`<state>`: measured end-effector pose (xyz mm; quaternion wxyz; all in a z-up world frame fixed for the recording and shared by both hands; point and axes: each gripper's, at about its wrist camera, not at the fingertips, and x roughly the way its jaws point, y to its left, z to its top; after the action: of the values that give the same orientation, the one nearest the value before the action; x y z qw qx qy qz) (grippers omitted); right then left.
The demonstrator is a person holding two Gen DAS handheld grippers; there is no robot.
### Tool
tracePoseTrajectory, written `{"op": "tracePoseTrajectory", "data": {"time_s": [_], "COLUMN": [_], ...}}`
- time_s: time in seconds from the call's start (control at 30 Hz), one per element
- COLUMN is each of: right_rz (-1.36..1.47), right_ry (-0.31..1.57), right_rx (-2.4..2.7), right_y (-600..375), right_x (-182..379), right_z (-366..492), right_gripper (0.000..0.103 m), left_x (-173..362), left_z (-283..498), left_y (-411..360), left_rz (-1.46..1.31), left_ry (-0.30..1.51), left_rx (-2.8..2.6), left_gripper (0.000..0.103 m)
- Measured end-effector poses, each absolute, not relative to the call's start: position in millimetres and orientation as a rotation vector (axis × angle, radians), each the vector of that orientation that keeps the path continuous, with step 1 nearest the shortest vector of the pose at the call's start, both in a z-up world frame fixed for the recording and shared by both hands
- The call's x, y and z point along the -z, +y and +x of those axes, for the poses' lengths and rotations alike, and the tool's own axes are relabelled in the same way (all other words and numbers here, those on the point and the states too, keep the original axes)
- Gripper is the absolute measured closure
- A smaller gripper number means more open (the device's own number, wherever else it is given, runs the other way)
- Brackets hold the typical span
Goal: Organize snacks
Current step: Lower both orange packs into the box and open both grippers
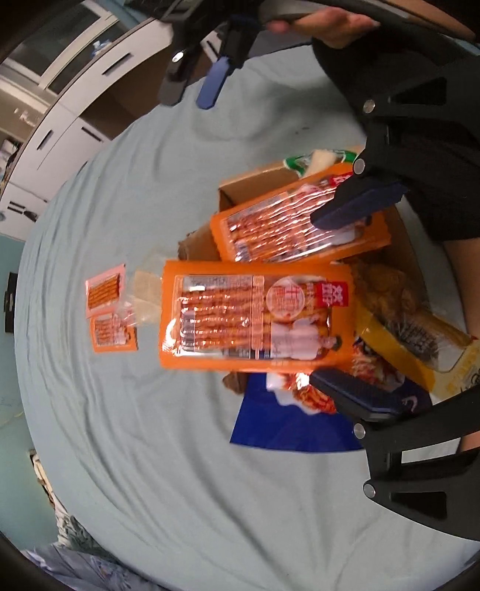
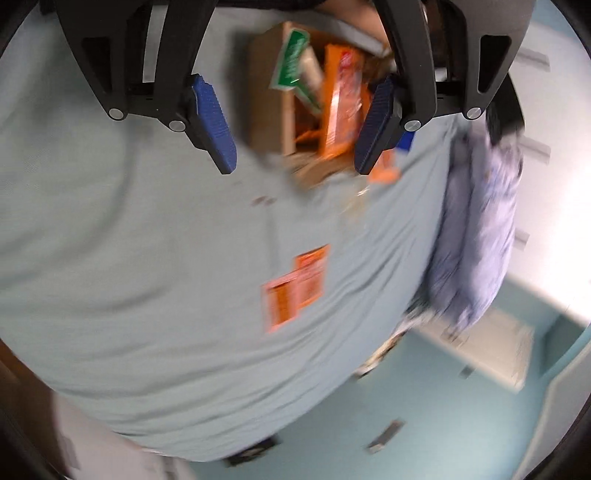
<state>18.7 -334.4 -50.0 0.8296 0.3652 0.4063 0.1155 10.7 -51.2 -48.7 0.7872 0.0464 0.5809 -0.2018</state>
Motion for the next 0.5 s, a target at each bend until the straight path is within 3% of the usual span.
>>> {"op": "tracePoseTrajectory", "data": {"time_s": [0.3,0.5], "right_rz": [0.755,0.653], "right_ry": [0.911,0.949], "right_rx": [-0.174,-0.155], "right_y": [-335.7,-311.9], "right_x": [45.3,33.5], "right_z": [17.4,28.7], "right_gripper": [0.038,0.038], "left_x": [4.3,5.7], "left_z": [9.8,24.4], "left_y": [-20.1,-3.5], "left_rz": [0.066,0.124], "left_ry": [1.127,1.11], "left_rx": [0.382,0.267], "left_gripper": [0.016,0.016]}}
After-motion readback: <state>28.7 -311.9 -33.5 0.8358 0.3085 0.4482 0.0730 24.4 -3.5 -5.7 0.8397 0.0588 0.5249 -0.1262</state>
